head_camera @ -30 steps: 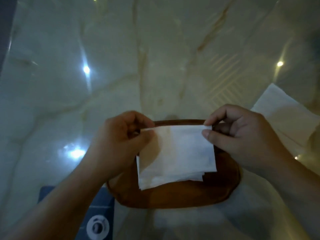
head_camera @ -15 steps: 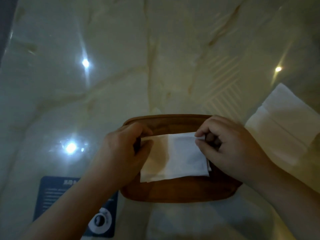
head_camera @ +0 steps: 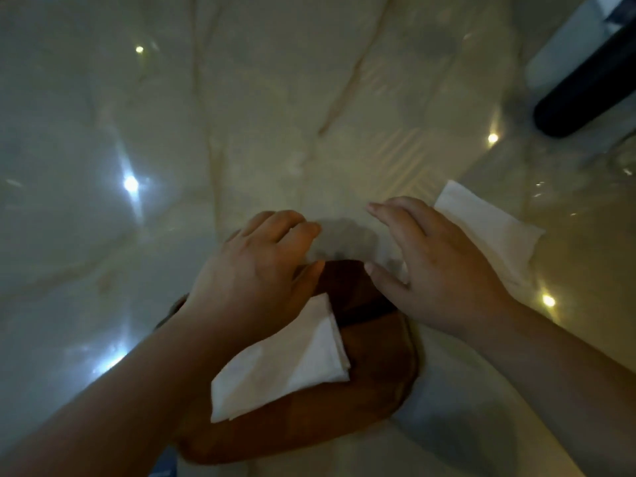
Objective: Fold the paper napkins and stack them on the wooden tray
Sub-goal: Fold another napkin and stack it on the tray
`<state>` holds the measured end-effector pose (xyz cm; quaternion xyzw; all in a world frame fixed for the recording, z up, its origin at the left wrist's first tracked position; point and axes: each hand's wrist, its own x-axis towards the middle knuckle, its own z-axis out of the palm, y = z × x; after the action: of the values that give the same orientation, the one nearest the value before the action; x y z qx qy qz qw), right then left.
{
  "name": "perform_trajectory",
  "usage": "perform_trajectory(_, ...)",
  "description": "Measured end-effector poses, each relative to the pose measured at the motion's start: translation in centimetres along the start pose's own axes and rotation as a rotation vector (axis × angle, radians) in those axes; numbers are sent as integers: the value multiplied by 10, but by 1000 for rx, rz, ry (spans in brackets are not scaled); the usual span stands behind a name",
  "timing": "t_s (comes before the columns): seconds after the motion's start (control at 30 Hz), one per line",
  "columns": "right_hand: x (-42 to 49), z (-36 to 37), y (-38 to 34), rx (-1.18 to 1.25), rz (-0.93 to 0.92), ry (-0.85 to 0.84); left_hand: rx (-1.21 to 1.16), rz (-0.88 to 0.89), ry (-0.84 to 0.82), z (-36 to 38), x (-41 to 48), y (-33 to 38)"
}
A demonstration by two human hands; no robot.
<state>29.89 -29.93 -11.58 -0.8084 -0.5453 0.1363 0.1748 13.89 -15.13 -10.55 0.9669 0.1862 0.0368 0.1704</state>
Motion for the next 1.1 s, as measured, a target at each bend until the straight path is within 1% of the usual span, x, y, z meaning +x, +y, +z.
perform_trajectory(0.17,-9,-20,37,-58,110,33,-57,83,13,15,41,28)
perform_trajectory(0.27,-23,-33,65,-101,203,68,-39,149,5,23,68,47)
perform_trajectory(0.6,-49,-42,128,-121,405,116,10,274,-43,51,143,82)
perform_trajectory(0.73,-52,-40,146,-128,440,139,39,295,-131,64,166,95)
perform_trajectory(0.87,-48,-42,156,-47,447,170,114,314,-206,77,180,102)
perform_trajectory(0.97,-42,-44,160,14,446,175,165,338,-218,78,189,104)
perform_trajectory(1.03,-39,-48,159,45,444,209,109,319,-203,73,191,103)
perform_trajectory(1.1,-37,-56,154,102,440,266,16,301,-133,66,188,101)
